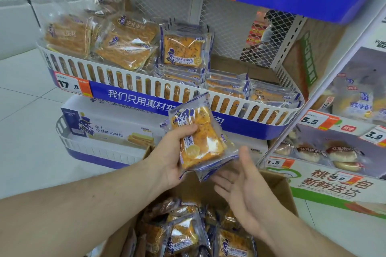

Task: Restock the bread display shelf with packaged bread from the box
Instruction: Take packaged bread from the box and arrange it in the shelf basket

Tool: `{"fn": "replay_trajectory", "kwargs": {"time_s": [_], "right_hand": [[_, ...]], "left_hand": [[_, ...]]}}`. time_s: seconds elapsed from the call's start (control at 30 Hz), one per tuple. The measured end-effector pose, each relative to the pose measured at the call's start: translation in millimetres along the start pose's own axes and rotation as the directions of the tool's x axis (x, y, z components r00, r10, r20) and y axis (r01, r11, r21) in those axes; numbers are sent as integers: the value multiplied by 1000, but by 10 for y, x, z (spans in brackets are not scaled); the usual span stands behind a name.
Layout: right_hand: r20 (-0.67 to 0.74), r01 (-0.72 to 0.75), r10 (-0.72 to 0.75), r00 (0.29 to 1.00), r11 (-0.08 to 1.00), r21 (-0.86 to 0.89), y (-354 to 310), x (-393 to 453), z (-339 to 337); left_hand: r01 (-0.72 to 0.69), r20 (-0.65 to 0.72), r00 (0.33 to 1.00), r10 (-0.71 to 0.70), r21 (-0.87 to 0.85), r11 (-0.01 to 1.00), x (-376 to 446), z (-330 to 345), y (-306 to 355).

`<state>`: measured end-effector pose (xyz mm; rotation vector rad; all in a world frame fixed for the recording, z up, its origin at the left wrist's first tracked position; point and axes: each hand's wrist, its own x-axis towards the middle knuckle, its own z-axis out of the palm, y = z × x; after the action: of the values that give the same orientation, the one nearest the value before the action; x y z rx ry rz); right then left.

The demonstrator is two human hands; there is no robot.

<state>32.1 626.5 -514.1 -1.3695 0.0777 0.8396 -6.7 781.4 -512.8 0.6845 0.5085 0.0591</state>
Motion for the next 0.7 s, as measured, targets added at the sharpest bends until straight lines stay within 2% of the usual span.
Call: {"fn": "replay_trajectory", "kwargs": {"time_s": [0.13, 0.27, 0.47, 0.57, 0.7], "right_hand": [[76, 57, -74, 994, 977, 205, -17, -29, 315], [-21, 133, -131, 991, 979, 155, 4, 7, 571], [-150, 206, -170, 974, 941, 267, -147, 145, 517], [-146, 217, -181, 973, 934, 285, -211, 146, 471], [-59, 247, -240, 969, 930, 274, -288, 124, 394]], "left_hand": [[-42, -10, 999, 42, -51, 998, -3, 53, 21], [-94, -25, 995, 93, -52, 994, 32, -1, 28], [-296, -3, 954, 301, 168, 940, 56, -21, 24], [-343, 75, 939, 335, 232, 910, 39, 11, 40], [-359, 130, 933, 336, 253, 899, 46, 39, 68]]}}
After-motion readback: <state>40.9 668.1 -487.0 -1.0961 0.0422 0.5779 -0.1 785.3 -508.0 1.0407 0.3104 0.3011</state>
